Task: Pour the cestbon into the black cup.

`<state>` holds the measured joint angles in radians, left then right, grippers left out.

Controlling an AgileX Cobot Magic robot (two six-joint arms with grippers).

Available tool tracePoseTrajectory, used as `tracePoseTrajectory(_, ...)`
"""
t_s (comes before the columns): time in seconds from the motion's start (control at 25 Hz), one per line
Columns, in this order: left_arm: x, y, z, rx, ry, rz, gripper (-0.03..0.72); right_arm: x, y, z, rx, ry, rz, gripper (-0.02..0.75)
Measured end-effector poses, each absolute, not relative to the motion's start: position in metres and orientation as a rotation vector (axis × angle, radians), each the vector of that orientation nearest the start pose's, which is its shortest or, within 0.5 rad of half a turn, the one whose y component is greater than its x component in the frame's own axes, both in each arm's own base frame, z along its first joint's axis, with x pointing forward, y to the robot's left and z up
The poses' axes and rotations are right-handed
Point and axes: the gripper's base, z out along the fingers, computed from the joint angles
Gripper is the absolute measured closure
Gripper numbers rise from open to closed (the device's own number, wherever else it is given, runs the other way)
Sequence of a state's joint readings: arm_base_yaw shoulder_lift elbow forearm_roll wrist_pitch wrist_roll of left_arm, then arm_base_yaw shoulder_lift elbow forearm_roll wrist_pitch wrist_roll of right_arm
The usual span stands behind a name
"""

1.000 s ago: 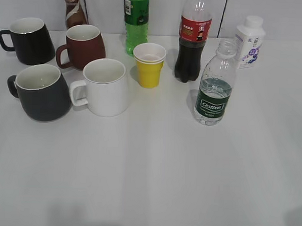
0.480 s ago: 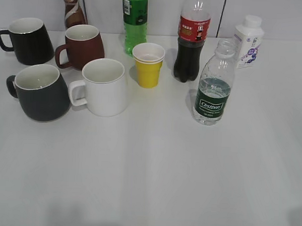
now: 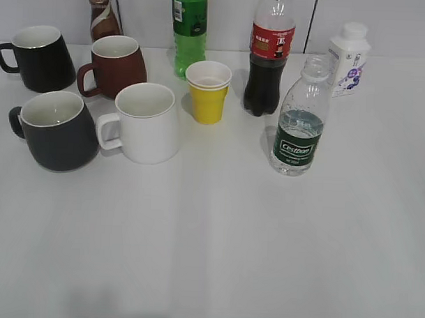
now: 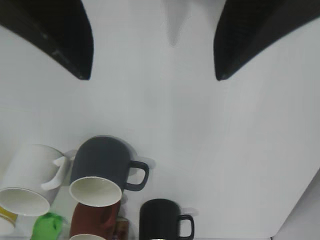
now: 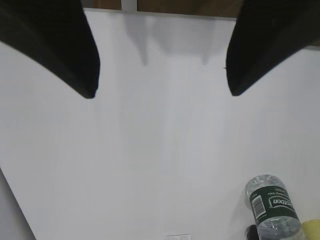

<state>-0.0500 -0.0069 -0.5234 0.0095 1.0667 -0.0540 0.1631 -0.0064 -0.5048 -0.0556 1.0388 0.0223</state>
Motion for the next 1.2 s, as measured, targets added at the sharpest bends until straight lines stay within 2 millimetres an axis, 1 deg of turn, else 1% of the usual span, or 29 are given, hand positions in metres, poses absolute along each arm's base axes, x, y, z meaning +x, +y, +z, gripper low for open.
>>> tracePoseTrajectory(0.4,-0.0089,0.0013,0.2833,0.008,2.02,-0.063,0.126,-0.0052,-0.0052,0.2804,-0.127,2.004,0.045,0.148)
tracePoseTrajectory(0.52,-0.0089,0.0013,0.2833,0.008,2.02,-0.063,0.11,-0.0052,-0.0052,0.2804,-0.127,2.004,0.045,0.148)
tracePoseTrajectory(0.6,-0.0089,0.0014,0.2833,0.008,2.019,-0.061,0.114,-0.0052,-0.0052,0.2804,-0.127,2.004,0.045,0.148)
tracePoseTrajectory(1.2,-0.0089,0.0014,0.2833,0.008,2.019,-0.061,0.238,-0.0052,-0.0052,0.2804,-0.127,2.004,0.045,0.148)
